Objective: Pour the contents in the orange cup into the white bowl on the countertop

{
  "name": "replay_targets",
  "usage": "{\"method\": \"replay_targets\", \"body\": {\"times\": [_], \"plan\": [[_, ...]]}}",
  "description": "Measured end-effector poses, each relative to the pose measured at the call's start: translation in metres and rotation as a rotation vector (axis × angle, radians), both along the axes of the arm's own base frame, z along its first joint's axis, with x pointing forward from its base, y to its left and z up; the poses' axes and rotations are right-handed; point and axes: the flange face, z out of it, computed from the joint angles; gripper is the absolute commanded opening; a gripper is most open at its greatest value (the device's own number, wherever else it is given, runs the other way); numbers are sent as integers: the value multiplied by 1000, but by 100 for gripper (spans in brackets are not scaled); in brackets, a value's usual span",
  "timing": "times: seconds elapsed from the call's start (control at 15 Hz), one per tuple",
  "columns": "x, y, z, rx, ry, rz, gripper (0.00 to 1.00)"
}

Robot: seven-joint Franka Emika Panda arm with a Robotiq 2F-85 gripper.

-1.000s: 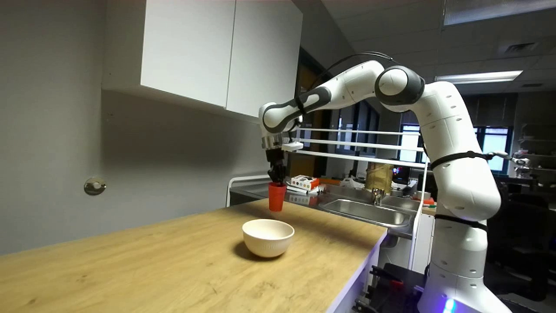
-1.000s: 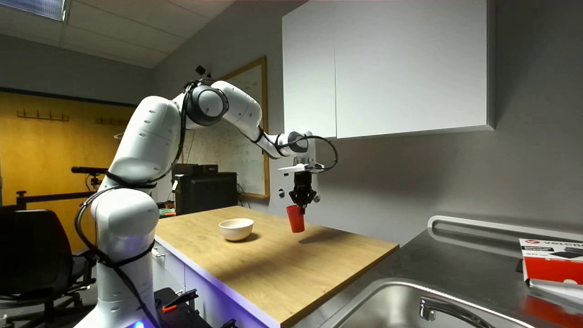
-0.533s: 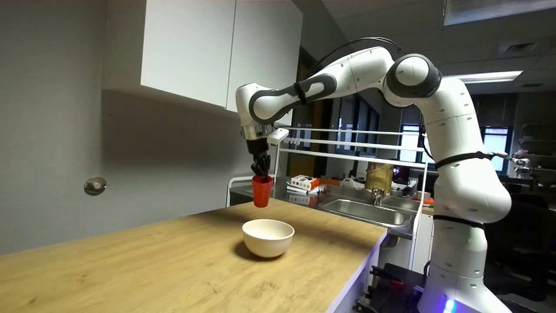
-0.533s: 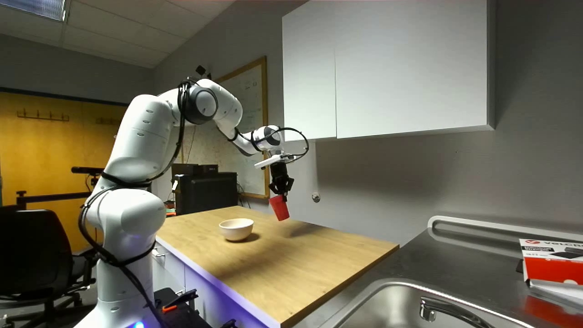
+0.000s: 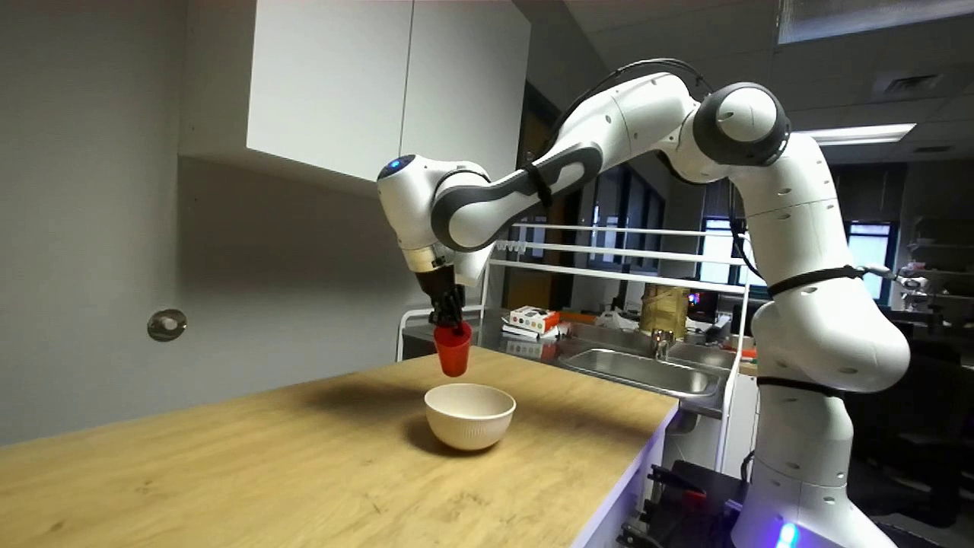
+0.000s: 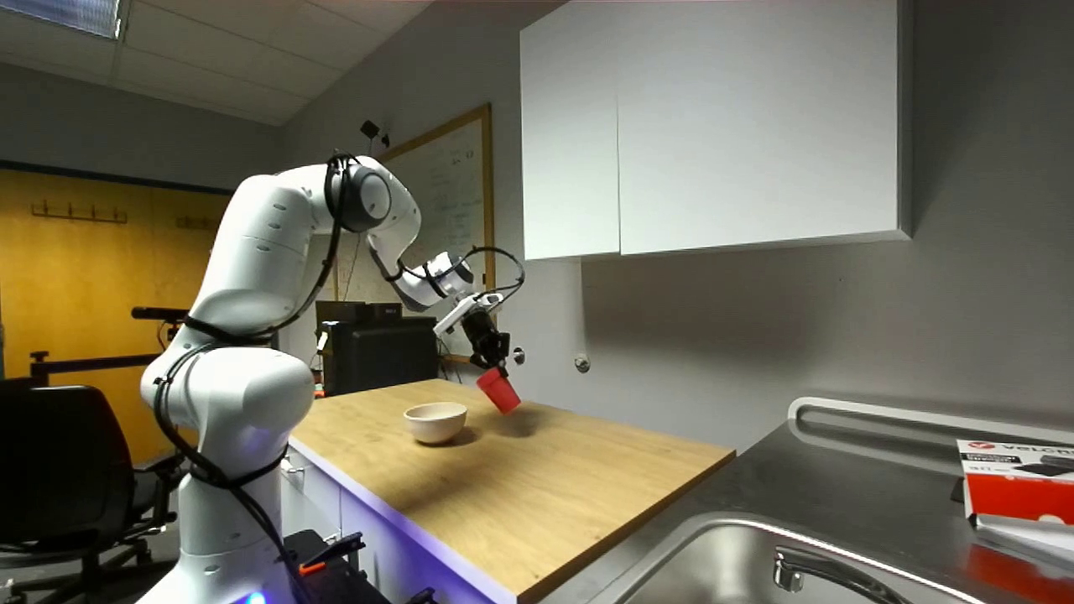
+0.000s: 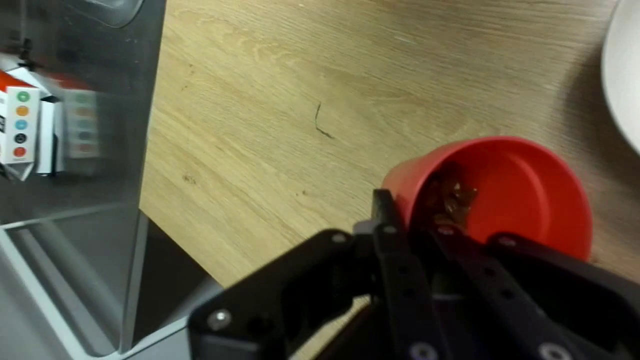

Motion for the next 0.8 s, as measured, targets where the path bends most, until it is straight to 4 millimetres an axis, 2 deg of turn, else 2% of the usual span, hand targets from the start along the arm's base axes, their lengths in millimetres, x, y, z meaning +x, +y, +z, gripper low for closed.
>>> {"method": "replay_targets", "body": {"times": [0.33,0.6,0.8], "plan": [[-42,41,-23,-211,-120,5,3],[-85,80,-24,-349,-231,44,3],[-114,100,-25,-439,-315,55,3]]}}
